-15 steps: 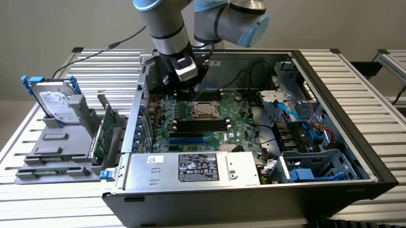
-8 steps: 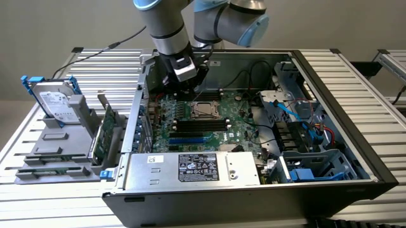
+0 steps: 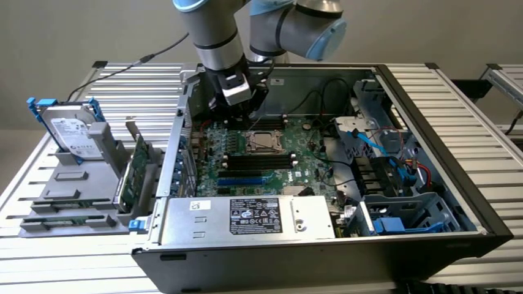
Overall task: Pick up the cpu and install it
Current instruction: 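Install the first cpu locking lever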
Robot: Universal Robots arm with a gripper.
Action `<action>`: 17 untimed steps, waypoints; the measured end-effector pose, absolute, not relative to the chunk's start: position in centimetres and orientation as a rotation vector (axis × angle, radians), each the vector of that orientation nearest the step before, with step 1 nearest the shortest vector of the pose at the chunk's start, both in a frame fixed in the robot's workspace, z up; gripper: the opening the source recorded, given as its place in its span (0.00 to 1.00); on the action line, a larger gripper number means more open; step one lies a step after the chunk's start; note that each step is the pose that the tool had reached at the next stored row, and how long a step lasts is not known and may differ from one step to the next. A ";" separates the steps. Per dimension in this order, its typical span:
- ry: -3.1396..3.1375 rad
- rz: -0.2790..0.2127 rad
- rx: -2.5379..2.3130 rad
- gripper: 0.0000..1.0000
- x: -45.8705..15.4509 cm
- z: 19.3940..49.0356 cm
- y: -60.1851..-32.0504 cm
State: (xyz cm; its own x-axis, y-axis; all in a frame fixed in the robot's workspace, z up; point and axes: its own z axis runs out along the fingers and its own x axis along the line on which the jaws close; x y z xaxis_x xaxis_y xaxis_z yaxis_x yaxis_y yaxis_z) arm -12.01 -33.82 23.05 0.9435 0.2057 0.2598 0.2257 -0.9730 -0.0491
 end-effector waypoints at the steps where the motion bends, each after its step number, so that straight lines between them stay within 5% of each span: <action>1: -0.331 -0.389 -3.021 0.11 -12.0 23.1 -33.8; 17: -0.285 -0.374 -3.041 0.11 -12.0 23.1 -32.9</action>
